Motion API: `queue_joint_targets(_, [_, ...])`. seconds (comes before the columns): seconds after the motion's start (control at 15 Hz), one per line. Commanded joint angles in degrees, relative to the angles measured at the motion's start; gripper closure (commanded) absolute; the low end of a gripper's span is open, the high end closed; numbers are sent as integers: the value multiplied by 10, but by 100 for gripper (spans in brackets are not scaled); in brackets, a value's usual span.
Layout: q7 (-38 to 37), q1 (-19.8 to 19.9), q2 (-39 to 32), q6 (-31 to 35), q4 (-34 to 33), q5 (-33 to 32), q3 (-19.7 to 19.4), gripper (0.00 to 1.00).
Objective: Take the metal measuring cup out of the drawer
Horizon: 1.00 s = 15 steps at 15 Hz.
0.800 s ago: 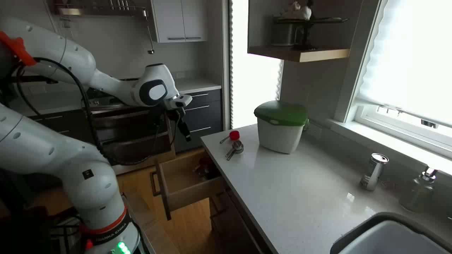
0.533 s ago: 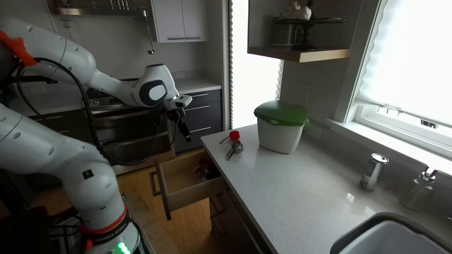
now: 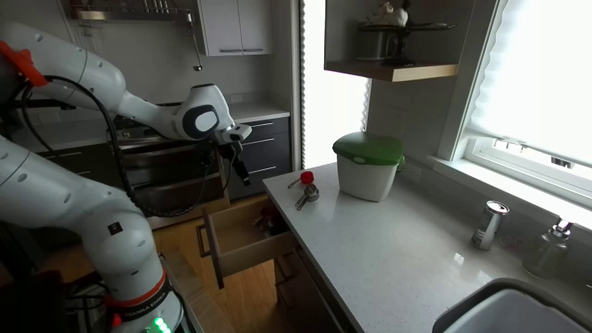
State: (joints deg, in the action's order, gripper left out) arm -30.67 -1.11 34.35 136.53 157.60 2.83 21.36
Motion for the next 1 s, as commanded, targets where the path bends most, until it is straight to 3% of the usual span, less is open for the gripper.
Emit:
queue_joint_targets(0.0, [-9, -10, -12, 17, -3, -3, -9, 0])
queue_joint_targets(0.47, [-147, 0, -136, -54, -69, 26, -11, 0])
queue_joint_targets(0.93, [-315, -7, -269, 39, -81, 45, -43, 0])
